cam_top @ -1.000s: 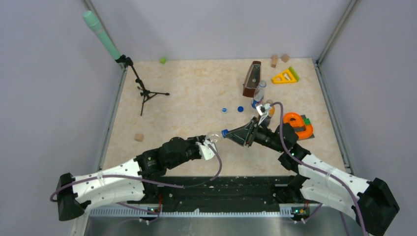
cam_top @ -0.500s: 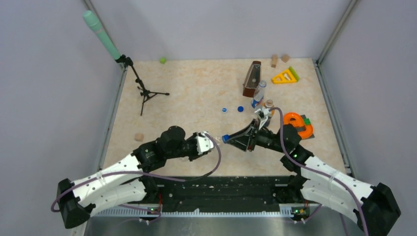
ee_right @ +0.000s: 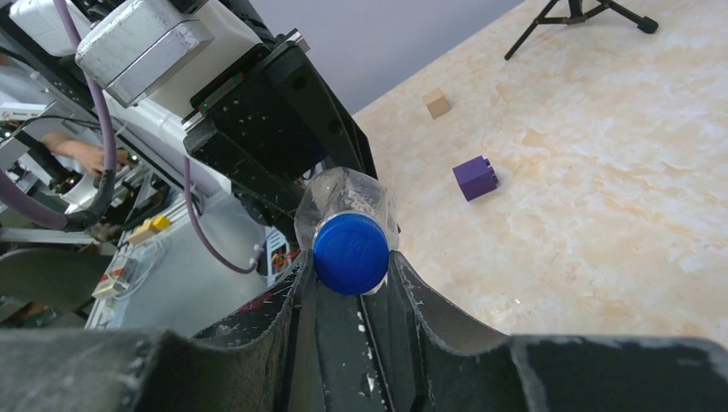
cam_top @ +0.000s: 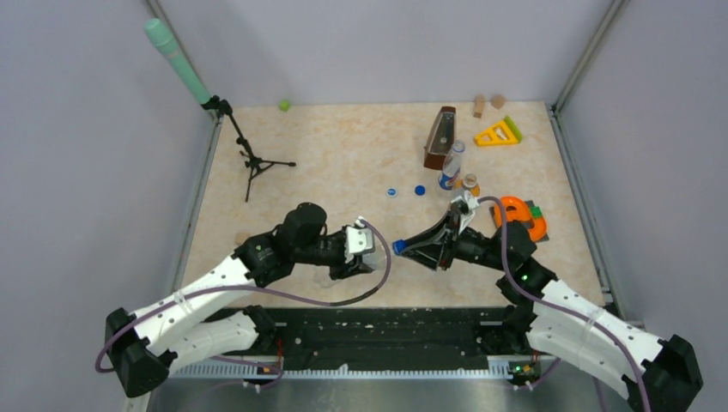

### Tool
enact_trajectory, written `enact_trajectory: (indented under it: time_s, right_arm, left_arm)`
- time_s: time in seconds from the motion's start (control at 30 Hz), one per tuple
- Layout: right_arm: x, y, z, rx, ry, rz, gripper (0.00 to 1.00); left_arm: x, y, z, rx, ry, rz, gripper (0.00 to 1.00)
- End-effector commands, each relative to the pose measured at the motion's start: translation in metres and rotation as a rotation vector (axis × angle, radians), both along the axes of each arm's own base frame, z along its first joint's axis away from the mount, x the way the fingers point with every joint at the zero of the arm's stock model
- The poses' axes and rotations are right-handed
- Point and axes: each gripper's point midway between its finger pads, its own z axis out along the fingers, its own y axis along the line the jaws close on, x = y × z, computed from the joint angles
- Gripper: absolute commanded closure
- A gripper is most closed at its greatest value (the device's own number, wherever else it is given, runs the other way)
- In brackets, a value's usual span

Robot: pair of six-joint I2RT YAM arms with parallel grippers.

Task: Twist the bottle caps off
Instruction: Unscrew the bottle cap from the plastic bottle.

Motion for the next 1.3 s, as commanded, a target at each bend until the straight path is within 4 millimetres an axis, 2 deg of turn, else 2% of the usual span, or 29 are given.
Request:
enact_trajectory:
  time_s: [0.0,0.23,0.53,0.7,0.8,0.9,1.2,1.27]
  right_arm:
    - [-0.002,-0.002,0.012,0.007,-0.040,-0.002,1.00]
    - [-0.009,-0.007,0.018,-0.009,-0.090,0.014,0.99]
    - [0.005,-0.010,0.019,-0.013,-0.037,-0.071,0.92]
    - [0.013,-0.011,0.018,-0.008,-0.010,-0.117,0.79]
    - [0.024,-0.014,0.016,-0.004,0.035,-0.185,0.58]
    - [0.028,-0.015,0.018,0.015,0.069,-0.215,0.48]
    - [0.029,-0.021,0.029,0.074,0.112,-0.247,0.41]
    - [0.037,-0.023,0.030,0.097,0.159,-0.296,0.41]
  left_arm:
    - [-0.007,-0.017,0.030,-0.087,-0.002,-0.067,1.00]
    - [0.001,-0.019,0.035,-0.101,-0.022,-0.026,1.00]
    - [0.021,-0.020,0.023,-0.097,-0.130,0.030,1.00]
    - [0.030,-0.016,0.025,-0.092,-0.185,0.088,1.00]
    - [0.036,-0.009,0.028,-0.094,-0.245,0.127,1.00]
    - [0.042,-0.001,0.022,-0.064,-0.309,0.146,1.00]
    - [0.062,0.018,0.028,-0.017,-0.471,0.263,1.00]
    - [0.071,0.024,0.022,0.070,-0.563,0.311,1.00]
